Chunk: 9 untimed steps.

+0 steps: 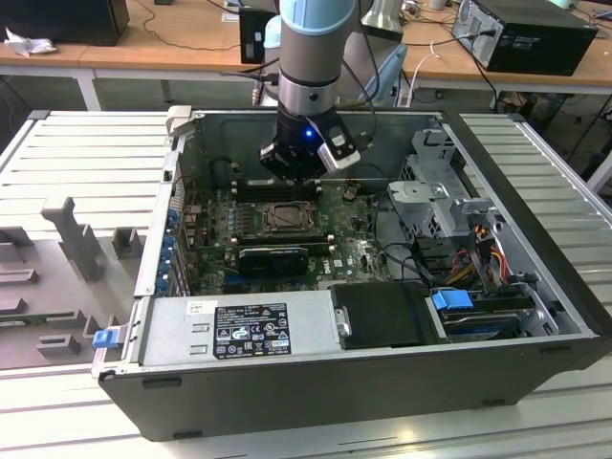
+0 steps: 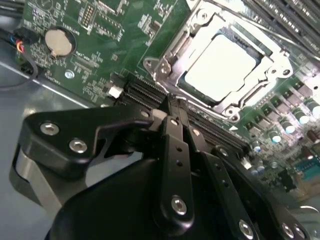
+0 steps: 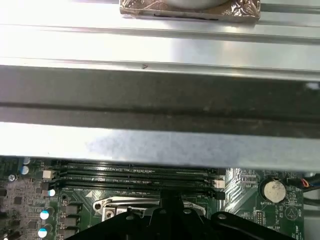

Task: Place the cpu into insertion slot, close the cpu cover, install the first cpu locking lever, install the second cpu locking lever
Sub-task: 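Install the first cpu locking lever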

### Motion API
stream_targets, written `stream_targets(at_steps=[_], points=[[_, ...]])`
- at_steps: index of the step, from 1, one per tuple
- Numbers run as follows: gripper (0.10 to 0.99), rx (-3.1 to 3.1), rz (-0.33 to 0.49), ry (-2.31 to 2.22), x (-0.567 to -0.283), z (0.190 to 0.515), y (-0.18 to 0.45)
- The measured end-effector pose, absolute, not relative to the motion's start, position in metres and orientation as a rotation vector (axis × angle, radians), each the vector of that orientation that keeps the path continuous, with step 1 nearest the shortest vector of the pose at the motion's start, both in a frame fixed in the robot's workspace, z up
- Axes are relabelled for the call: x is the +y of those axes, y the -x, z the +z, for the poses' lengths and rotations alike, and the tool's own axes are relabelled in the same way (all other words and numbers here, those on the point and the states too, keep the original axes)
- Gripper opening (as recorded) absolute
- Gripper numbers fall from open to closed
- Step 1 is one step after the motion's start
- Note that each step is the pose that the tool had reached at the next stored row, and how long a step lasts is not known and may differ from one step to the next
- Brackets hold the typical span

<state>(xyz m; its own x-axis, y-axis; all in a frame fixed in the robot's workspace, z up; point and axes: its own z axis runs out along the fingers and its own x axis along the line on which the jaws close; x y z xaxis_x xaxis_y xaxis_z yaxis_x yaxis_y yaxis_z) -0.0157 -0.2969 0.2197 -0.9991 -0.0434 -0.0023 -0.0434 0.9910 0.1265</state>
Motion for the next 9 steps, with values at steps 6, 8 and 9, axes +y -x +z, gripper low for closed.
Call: stream_targets(at_steps=[6, 8, 9], points=[[0.106, -3.134, -0.199, -0.068, -0.2991, 0.2196, 0.0157], [0.106, -3.134, -0.199, -0.068, -0.2998, 0.2197, 0.0157], [0.106, -3.134, -0.199, -0.068, -0.3001, 0.2197, 0.0157]])
